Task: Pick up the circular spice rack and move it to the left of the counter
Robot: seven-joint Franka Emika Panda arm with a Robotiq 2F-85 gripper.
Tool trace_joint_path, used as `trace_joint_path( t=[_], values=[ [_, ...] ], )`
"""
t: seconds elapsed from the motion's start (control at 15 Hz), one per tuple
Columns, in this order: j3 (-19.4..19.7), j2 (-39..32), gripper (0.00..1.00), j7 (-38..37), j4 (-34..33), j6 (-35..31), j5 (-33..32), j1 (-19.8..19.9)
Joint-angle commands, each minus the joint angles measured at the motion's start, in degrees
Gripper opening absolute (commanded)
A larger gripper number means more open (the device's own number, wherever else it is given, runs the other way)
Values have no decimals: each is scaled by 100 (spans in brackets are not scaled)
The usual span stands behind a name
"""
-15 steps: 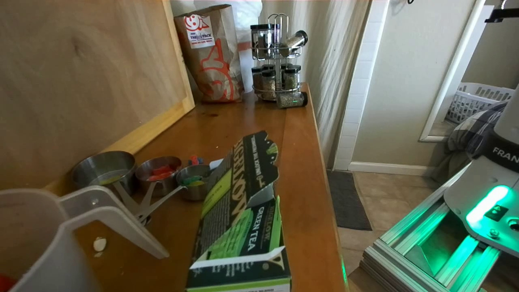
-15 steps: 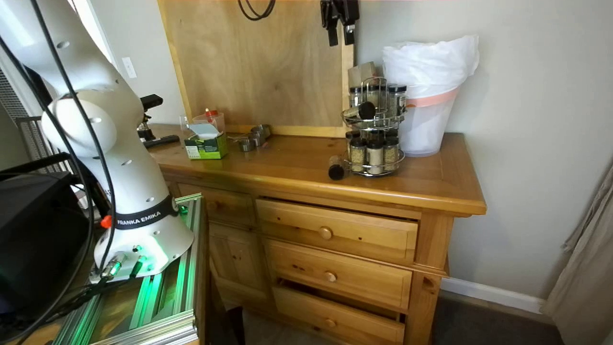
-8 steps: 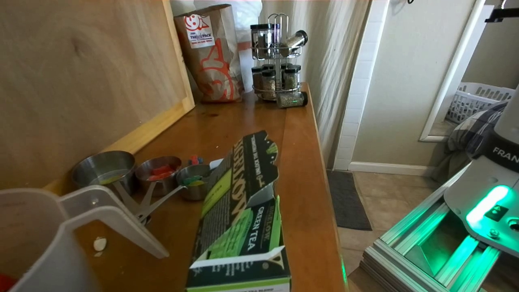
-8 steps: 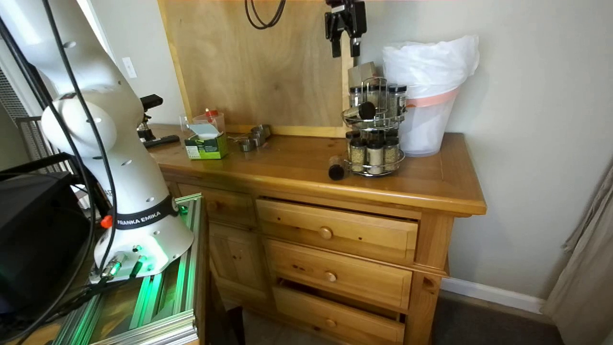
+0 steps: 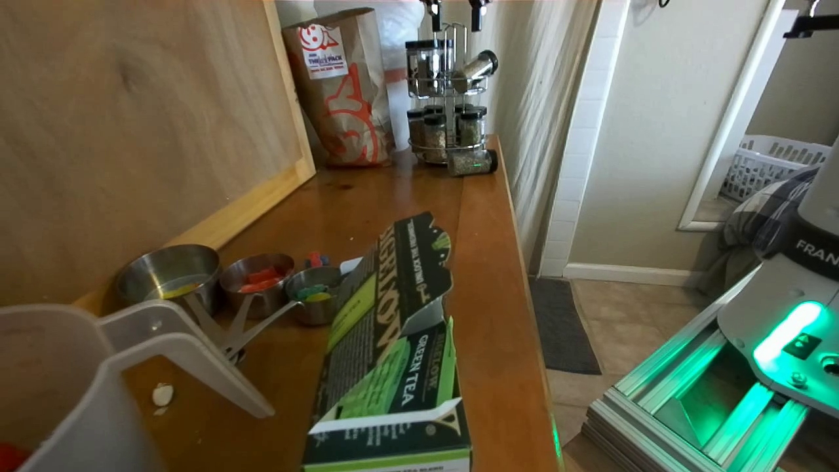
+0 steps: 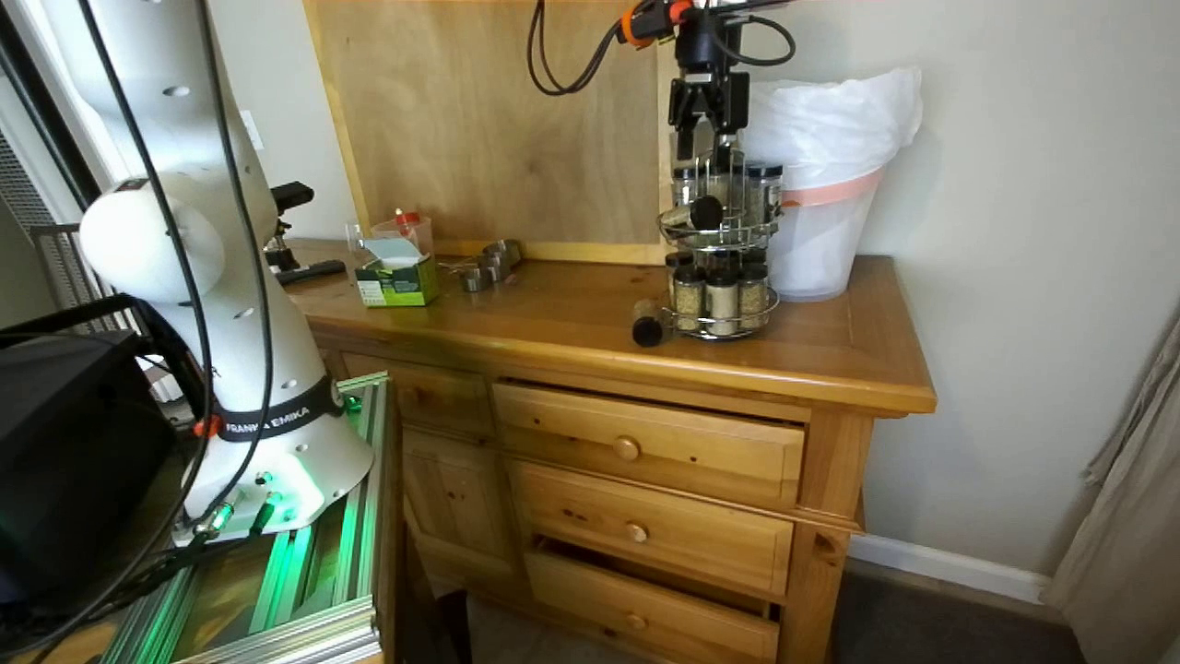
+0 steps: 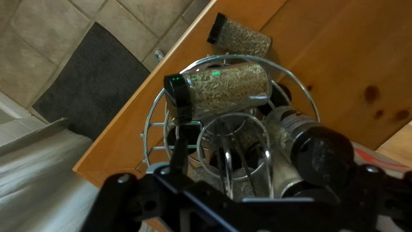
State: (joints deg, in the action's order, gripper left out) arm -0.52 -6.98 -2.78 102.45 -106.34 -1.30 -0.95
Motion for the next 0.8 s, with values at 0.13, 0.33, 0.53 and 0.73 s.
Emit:
trace_joint_path(
  t=[0.13, 0.33, 0.53, 0.73],
  values=[
    [81, -500, 96, -205, -757, 237, 102, 52],
    [99, -567, 86, -210, -914, 482, 22, 31],
    [93, -583, 72, -199, -976, 768, -1, 16],
    [84, -542, 70, -191, -949, 984, 20, 11]
  ],
)
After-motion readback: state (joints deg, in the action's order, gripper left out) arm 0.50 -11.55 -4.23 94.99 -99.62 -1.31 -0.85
